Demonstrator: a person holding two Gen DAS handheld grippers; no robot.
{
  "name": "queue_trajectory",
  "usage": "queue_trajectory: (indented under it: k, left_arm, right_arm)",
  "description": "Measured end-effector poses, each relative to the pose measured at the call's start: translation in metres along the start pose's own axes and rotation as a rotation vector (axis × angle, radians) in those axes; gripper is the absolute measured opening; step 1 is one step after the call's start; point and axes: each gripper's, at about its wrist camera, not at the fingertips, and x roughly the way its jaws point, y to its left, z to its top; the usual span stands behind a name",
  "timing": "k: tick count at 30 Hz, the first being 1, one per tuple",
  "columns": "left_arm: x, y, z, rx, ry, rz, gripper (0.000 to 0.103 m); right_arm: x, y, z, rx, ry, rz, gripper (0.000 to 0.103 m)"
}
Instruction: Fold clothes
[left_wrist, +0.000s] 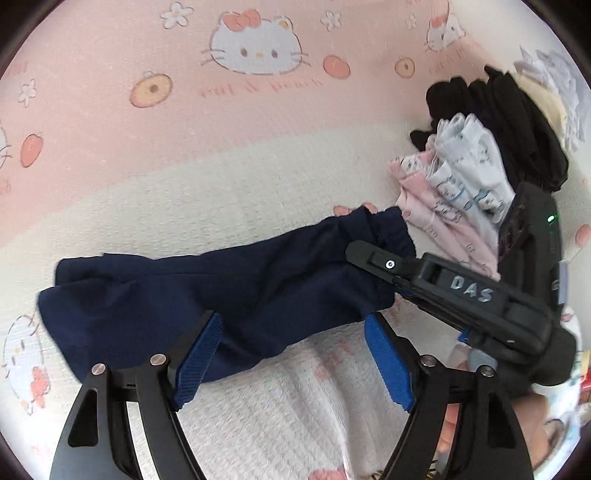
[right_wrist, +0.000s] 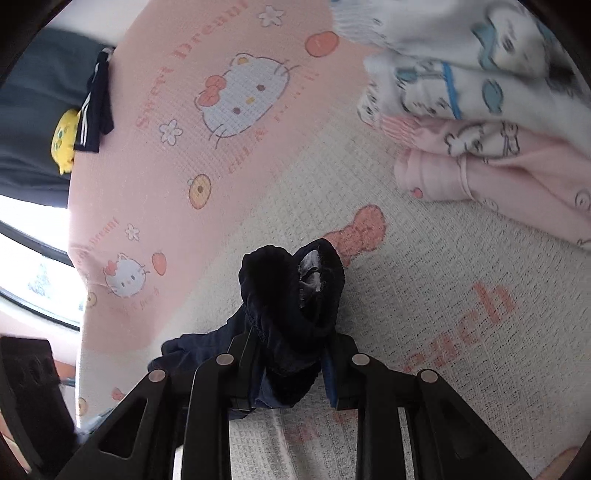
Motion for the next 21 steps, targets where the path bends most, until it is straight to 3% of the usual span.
queue_trajectory:
  k: [2, 4, 7, 9, 14, 21]
  left_arm:
    - [-0.012, 0.004, 0.011, -0.029, 0.004, -0.014, 0.079]
    - [-0.044, 0.01, -0.009, -0.055, 0.015, -0.037, 0.078]
    - [-0.053, 0.04, -0.008, -0.133, 0.035, -0.111, 0.079]
    - [-0.035, 0.049, 0.003, -0.195, 0.052, -0.177, 0.078]
    - [-0.034, 0.084, 0.018, -0.292, 0.099, -0.324, 0.078]
    - [-0.04, 0.109, 0.029, -0.313, 0.076, -0.37, 0.078]
  right_arm:
    - [-0.001, 0.012, 0.0, -0.063, -0.015, -0.036, 0.024]
    - [-0.002, 0.022, -0.002, -0.125, -0.031, -0.064, 0.024]
    - [-0.004, 0.036, -0.005, -0.225, -0.057, -0.106, 0.024]
    - [-0.003, 0.046, -0.008, -0.306, -0.065, -0.144, 0.024]
    - [0.0, 0.067, -0.016, -0.477, -0.075, -0.207, 0.024]
    - [0.011, 0.076, -0.025, -0.568, -0.057, -0.224, 0.024]
